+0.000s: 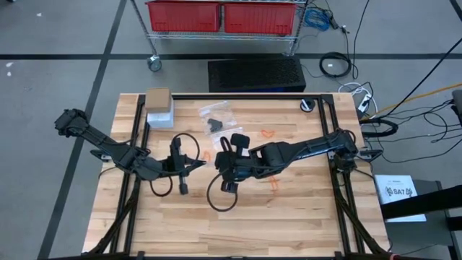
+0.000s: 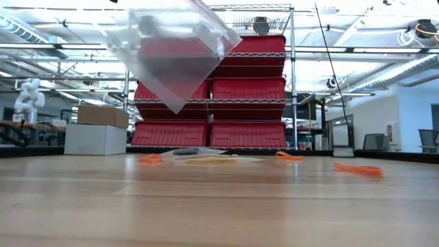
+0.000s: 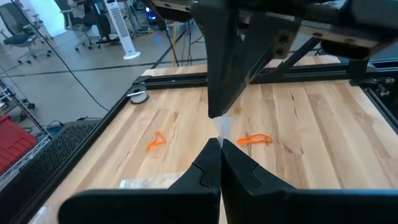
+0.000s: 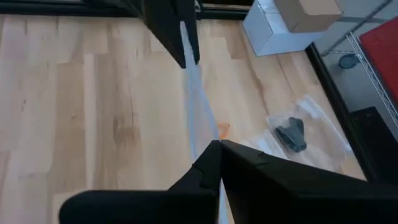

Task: Sort rubber bands
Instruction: Open the bottom left transparent zip bag

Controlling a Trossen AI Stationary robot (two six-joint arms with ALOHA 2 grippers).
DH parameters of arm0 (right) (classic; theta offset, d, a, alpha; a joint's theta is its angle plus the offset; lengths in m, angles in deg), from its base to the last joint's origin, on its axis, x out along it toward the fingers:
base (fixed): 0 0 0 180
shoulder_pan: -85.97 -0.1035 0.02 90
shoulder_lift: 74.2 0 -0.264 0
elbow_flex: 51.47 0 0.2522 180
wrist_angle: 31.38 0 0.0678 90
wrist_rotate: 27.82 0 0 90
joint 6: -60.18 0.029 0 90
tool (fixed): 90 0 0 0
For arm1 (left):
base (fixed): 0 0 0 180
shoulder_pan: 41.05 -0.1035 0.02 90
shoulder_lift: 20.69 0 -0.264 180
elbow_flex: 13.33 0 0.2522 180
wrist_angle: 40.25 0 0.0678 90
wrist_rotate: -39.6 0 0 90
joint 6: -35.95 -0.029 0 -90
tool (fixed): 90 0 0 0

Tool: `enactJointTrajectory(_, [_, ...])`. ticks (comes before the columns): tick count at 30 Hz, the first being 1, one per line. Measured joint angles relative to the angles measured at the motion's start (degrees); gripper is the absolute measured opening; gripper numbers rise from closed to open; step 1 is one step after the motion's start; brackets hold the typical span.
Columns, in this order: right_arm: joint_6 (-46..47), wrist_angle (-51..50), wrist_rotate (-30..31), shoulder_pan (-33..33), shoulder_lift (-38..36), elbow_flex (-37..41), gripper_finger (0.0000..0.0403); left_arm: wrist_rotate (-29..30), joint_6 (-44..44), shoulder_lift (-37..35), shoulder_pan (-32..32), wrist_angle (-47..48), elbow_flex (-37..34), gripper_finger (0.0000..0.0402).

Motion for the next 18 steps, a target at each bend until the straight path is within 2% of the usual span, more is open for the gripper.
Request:
enactJointTrajectory(6, [0.0, -1.7, 0.5, -0.2, 2.0, 0.1, 0.0, 0.0, 0.2, 0.0, 0.0, -0.1, 0.0, 0.0])
enactJointTrajectory(18, [2.4, -3.0, 0.8, -2.8, 0.6, 0.0, 0.0, 0.4, 0.3, 0.0, 0.0, -0.2, 0.0, 0.0])
